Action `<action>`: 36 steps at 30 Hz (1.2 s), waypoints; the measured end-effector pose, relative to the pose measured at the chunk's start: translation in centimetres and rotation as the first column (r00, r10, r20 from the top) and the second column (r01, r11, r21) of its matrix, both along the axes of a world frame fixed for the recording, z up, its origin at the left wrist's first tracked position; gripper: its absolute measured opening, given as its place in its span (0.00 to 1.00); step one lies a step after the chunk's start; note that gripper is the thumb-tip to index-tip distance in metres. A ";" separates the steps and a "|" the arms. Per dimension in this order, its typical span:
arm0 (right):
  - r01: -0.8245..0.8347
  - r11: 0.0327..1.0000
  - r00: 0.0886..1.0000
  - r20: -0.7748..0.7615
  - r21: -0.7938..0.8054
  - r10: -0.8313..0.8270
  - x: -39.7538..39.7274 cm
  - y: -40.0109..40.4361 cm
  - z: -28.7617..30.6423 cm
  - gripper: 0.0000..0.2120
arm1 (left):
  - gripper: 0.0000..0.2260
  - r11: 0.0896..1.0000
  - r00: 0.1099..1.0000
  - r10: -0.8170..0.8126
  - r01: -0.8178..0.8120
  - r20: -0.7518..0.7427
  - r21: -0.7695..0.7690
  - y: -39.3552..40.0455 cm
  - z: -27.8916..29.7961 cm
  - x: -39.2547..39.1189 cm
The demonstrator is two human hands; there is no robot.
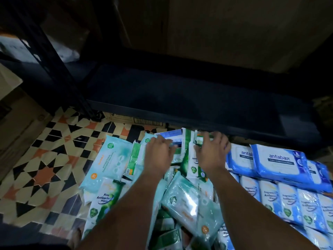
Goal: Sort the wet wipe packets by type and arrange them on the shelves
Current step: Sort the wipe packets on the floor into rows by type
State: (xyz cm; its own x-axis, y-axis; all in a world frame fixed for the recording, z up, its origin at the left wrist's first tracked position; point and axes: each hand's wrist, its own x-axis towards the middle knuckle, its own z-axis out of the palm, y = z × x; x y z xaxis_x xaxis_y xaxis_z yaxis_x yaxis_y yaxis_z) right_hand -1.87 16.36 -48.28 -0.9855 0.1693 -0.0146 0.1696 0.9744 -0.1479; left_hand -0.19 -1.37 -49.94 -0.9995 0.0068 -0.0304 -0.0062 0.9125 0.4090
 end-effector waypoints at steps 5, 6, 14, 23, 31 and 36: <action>-0.374 0.927 0.923 0.088 -0.026 0.374 -2.1 -3.1 -0.3 0.21 | 0.49 0.971 0.976 0.152 -0.118 0.158 -0.208 -5.8 -0.5 0.2; -0.431 0.902 0.894 0.122 -0.032 0.431 -2.7 -3.7 -0.5 0.22 | 0.55 0.972 0.962 0.145 -0.094 0.232 -0.215 -6.1 -0.8 0.4; -0.514 0.856 0.827 0.297 0.051 0.478 -4.8 -6.1 -2.8 0.35 | 0.64 0.946 0.915 0.161 -0.036 0.369 -0.322 -5.9 -1.9 -0.2; -0.571 0.800 0.807 0.306 0.185 0.505 -6.7 -6.5 -4.6 0.39 | 0.63 0.963 0.932 0.187 -0.112 0.310 -0.245 -6.0 -2.7 -0.8; -0.527 0.819 0.850 0.170 0.229 0.499 -5.7 -6.1 -4.7 0.39 | 0.56 0.979 0.935 0.077 -0.137 0.346 0.153 -8.7 -1.4 -0.7; -0.441 0.823 0.891 0.065 0.358 0.449 -5.1 -7.2 -3.0 0.28 | 0.34 0.922 0.927 0.340 -0.362 0.161 0.136 -13.8 -0.9 0.4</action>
State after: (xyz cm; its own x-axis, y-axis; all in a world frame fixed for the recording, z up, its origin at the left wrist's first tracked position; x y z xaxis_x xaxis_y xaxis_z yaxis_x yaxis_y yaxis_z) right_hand -6.96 9.19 -51.30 -0.9544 -0.2980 -0.0167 -0.2941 0.9295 0.2224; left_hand 0.20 -15.20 -50.88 -0.9254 -0.3279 -0.1898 -0.3780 0.7642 0.5226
